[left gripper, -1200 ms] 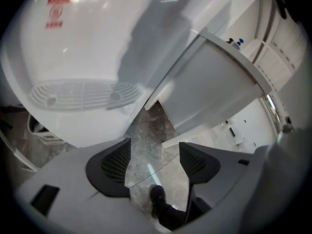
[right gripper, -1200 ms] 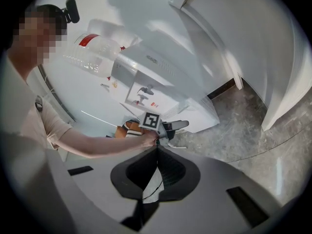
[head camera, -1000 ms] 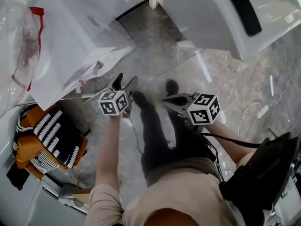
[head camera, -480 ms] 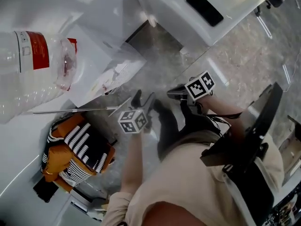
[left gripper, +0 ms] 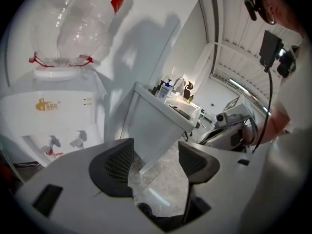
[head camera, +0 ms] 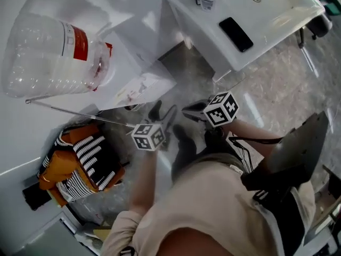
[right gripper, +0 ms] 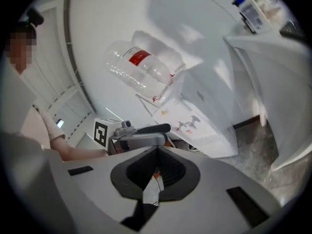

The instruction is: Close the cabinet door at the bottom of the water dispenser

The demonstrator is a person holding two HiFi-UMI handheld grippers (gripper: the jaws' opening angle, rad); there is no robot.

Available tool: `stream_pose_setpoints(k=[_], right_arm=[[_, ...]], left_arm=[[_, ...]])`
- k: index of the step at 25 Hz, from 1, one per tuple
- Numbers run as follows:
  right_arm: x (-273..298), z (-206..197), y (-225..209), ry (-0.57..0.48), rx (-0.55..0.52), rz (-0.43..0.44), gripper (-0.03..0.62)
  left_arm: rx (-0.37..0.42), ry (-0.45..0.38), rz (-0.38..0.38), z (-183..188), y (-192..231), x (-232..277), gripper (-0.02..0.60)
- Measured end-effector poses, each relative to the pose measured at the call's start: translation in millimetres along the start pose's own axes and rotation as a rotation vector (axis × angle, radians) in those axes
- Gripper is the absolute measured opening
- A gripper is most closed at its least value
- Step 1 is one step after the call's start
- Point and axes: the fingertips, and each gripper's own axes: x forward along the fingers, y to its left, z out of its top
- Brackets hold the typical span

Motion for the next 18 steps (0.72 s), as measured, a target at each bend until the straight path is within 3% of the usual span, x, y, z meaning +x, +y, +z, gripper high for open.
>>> stream_pose_setpoints(k=[4,7,12,16,17,18], right_arm=[[-8,15,20,-0.085,-0.16,-0.053,0.012],[-1,39,35,-0.116,-0.232,-0.039,0.012],[3,31,55,-0.09,-0.213,-0.019,0.012],[22,26,69,-0.079,-0.191,-0.015,0.012],[27,23,73,-0.074,-0.184,-0.011,0.012],[31,18,78,-0.069,-0.175,-0.01,0.012]], left_arm=[[0.013,0.003,0.034,-9,-10,-15,0.281],[0.023,-0.043,0.085,11,0,-33,0.281],[0.001,-0.076,0.077,5,-17,-60,0.281],[0.032,-0.098,0.084,0,-17,-89,0.279],[0.035,-0.113,0.095,-1,-15,-97,0.266],[0.034,-0.127,0.11,-4,-13,-106,0.212]])
